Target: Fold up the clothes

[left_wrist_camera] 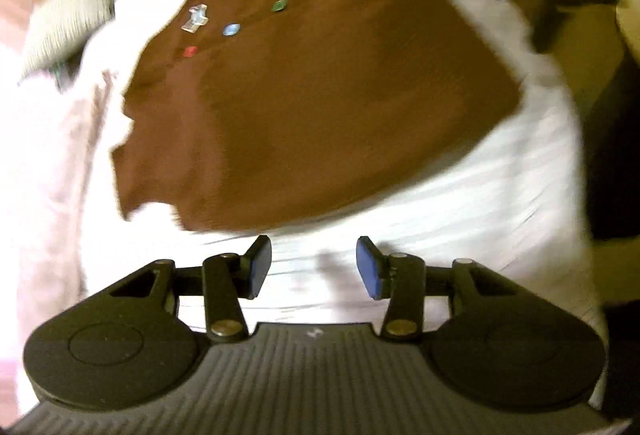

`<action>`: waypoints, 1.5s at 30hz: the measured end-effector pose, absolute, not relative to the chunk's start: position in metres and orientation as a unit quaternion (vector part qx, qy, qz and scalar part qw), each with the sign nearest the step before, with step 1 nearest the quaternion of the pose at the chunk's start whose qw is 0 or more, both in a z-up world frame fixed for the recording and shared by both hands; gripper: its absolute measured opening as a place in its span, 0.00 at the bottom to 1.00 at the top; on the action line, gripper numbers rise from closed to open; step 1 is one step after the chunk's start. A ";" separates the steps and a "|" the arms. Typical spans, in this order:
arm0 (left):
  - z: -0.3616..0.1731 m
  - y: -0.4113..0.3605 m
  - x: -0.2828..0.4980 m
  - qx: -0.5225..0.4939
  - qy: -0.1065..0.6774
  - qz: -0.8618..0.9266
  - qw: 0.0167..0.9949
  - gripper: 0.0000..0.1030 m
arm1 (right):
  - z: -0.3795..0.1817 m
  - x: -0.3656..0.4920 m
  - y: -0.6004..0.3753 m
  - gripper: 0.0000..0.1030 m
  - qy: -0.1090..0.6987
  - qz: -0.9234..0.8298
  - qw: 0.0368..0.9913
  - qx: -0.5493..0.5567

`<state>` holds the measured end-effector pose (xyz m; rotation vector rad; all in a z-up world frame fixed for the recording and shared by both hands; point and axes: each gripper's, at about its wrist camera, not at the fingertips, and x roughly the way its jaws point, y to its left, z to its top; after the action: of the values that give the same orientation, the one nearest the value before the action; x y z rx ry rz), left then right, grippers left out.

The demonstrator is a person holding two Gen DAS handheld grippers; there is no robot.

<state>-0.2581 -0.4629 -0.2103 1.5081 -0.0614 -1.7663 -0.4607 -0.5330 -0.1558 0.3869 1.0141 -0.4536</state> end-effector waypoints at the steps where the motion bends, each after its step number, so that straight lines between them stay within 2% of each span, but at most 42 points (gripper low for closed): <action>1: -0.213 -0.467 -0.245 0.595 -0.043 -0.701 0.392 0.42 | -0.156 -0.451 -0.522 0.67 0.481 -0.215 0.837 0.150; 7: -0.233 -0.499 -0.199 0.576 -0.176 -0.733 0.315 0.42 | -0.194 -0.393 -0.477 0.65 0.531 -0.240 0.812 -0.005; 8: -0.237 -0.504 -0.196 0.573 -0.195 -0.736 0.303 0.42 | -0.201 -0.390 -0.478 0.46 0.539 -0.248 0.805 -0.008; 9: -0.241 -0.509 -0.193 0.570 -0.214 -0.738 0.291 0.42 | -0.203 -0.388 -0.481 0.39 0.547 -0.255 0.798 -0.010; 11: -0.247 -0.516 -0.190 0.566 -0.246 -0.741 0.265 0.42 | -0.201 -0.389 -0.490 0.12 0.558 -0.264 0.787 -0.005; 12: -0.251 -0.520 -0.189 0.566 -0.256 -0.741 0.255 0.37 | -0.197 -0.392 -0.496 0.07 0.562 -0.267 0.783 0.001; 13: -0.253 -0.526 -0.189 0.571 -0.259 -0.740 0.244 0.28 | -0.190 -0.396 -0.503 0.06 0.564 -0.269 0.780 0.012; 14: -0.254 -0.532 -0.190 0.577 -0.260 -0.738 0.234 0.04 | -0.179 -0.399 -0.507 0.06 0.565 -0.269 0.780 0.020; 15: -0.255 -0.539 -0.190 0.583 -0.262 -0.736 0.224 0.05 | -0.168 -0.403 -0.510 0.05 0.565 -0.270 0.780 0.027; 20: -0.195 -0.539 -0.172 0.552 -0.248 -0.754 0.254 0.03 | -0.104 -0.399 -0.486 0.05 0.551 -0.256 0.794 0.015; 23: -0.183 -0.521 -0.158 0.555 -0.248 -0.751 0.256 0.03 | -0.105 -0.383 -0.456 0.05 0.552 -0.236 0.799 0.027; 26: -0.204 -0.506 -0.149 0.577 -0.216 -0.745 0.255 0.03 | -0.135 -0.370 -0.444 0.05 0.553 -0.221 0.799 0.078; 30: -0.245 -0.489 -0.142 0.613 -0.188 -0.729 0.240 0.04 | -0.168 -0.365 -0.437 0.06 0.572 -0.224 0.785 0.078; 31: -0.250 -0.486 -0.141 0.622 -0.178 -0.724 0.238 0.04 | -0.165 -0.368 -0.441 0.12 0.569 -0.230 0.785 0.084; 32: -0.250 -0.484 -0.140 0.625 -0.167 -0.724 0.241 0.04 | -0.162 -0.372 -0.445 0.37 0.565 -0.237 0.786 0.090; 34: -0.242 -0.486 -0.137 0.621 -0.136 -0.726 0.262 0.06 | -0.151 -0.384 -0.457 0.72 0.556 -0.252 0.785 0.105; 39: -0.204 -0.517 -0.134 0.591 -0.050 -0.727 0.346 0.11 | -0.126 -0.431 -0.506 0.72 0.535 -0.321 0.765 0.159; 45: -0.160 -0.586 -0.145 0.540 0.025 -0.722 0.431 0.20 | -0.096 -0.499 -0.616 0.72 0.464 -0.438 0.736 0.227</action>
<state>-0.1451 -0.5863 -0.1601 1.3460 0.0626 -1.8011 -0.4991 -0.6164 -0.0964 0.4976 1.0198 -0.9618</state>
